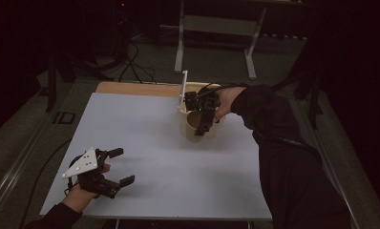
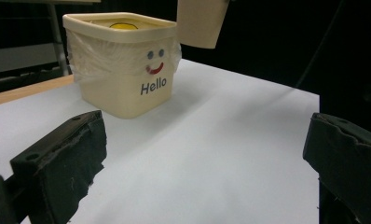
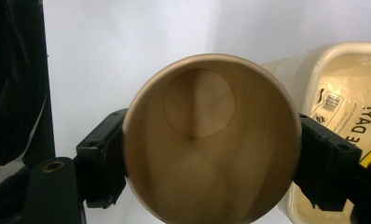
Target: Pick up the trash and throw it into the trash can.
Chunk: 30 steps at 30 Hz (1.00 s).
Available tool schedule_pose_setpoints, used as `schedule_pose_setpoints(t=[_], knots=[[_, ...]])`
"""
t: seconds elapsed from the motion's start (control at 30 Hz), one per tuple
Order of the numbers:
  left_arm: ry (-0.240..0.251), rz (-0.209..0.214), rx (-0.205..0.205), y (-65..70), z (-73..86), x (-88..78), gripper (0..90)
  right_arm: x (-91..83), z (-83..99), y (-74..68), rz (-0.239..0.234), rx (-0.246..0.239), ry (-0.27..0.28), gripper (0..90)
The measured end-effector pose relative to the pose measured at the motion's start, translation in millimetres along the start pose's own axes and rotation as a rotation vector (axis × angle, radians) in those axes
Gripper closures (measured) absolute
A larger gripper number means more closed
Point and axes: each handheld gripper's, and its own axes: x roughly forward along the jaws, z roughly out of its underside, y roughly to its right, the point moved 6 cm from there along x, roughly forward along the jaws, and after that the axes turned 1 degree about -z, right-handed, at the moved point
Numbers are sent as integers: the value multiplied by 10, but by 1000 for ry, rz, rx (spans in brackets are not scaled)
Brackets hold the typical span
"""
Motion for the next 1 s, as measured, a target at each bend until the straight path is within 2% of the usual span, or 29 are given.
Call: schedule_pose_setpoints(t=[0.4, 0.53, 0.9, 1.0], knots=[[-6, -16, -3, 6, 26, -47, 6, -173, -21, 67, 10, -7, 0, 220], [-5, -22, -5, 8, 33, -71, 6, -261, -35, 116, 33, -24, 16, 222], [-10, -38, -5, 25, 67, -136, 6, -332, -68, 251, 51, -49, 43, 222], [-9, -43, -7, 30, 72, -155, 7, -337, -75, 277, 55, -44, 48, 221]])
